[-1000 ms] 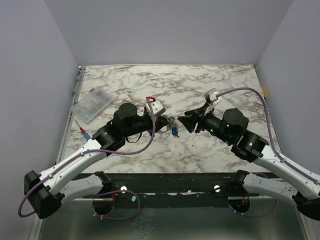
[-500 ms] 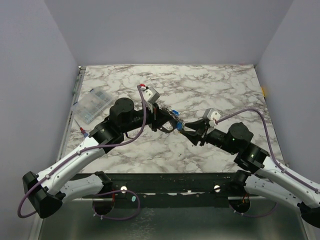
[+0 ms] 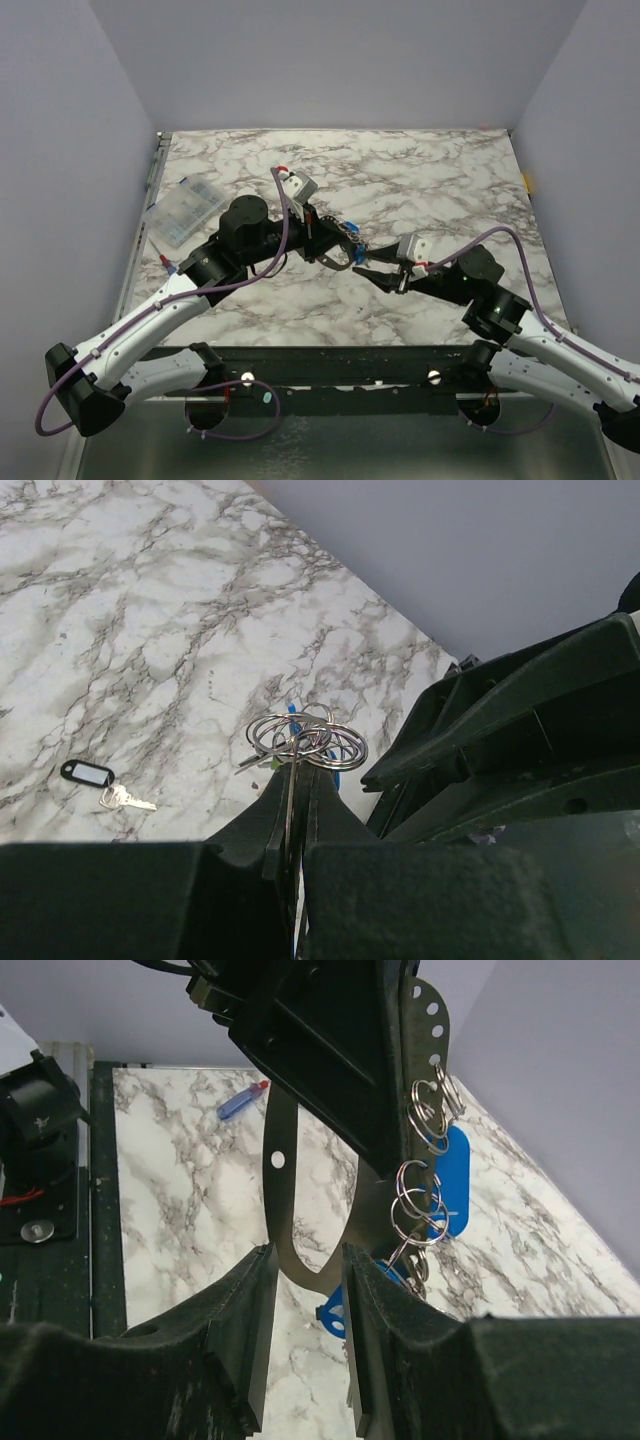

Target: Put the keys on the keyring

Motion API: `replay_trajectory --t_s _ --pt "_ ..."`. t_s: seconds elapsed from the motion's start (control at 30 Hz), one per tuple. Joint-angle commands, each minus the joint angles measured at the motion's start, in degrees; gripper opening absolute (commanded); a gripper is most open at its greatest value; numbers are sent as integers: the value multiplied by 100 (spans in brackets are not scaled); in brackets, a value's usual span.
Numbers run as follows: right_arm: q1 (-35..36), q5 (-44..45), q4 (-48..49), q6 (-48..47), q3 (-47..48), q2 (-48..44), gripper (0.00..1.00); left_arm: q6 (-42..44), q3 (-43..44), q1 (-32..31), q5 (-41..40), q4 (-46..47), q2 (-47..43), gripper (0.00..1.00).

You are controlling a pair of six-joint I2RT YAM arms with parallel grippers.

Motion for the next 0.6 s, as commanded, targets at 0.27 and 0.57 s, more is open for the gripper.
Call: replay_trajectory --t_s 0.27,0.57 --pt "37 108 886 -342 120 -55 39 -242 -142 29 98 116 -115 0" --pt "37 466 973 -504 243 388 31 -290 -220 29 107 200 -170 0"
